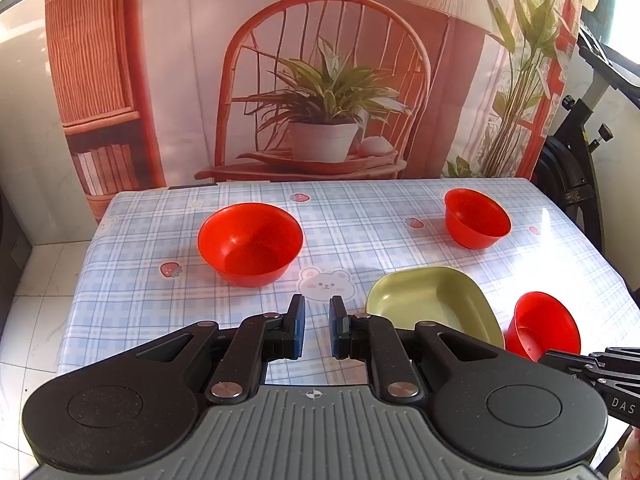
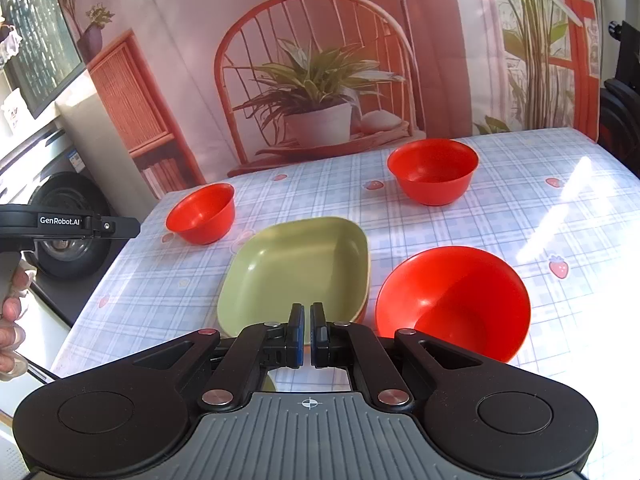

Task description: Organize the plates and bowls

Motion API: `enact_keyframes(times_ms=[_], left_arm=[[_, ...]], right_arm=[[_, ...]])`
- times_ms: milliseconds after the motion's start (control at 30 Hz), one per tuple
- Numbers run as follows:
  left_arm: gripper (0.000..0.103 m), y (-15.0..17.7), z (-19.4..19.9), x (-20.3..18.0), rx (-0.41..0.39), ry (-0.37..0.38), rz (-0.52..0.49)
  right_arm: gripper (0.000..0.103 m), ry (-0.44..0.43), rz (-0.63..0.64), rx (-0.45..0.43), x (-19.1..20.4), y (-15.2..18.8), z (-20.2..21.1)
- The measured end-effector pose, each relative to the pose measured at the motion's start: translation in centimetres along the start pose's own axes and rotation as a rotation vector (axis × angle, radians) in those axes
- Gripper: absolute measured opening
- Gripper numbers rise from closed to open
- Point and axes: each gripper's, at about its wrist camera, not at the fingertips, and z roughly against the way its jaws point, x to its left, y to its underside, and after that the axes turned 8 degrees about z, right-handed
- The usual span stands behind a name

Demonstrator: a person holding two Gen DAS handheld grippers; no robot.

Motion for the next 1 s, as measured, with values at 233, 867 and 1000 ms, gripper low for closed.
enact_keyframes(times_ms=[233, 867, 1000], left_arm=[[0.014, 2.4, 2.5, 0.7, 0.009, -0.008, 0.007], [0.031, 11.0, 1.8, 1.5, 0.038, -0.043, 0.17], [0.032, 11.5, 1.6, 1.8, 0.055, -0.067, 0.181]], right_arm=[[0.006, -0.003, 0.021, 0.025, 0.7, 1.4, 0.1], [0.012, -0.035, 0.072, 0.168, 2.9, 4.9, -3.9], [0.012, -0.047, 0.08, 0.176, 3.1, 5.1, -4.1]])
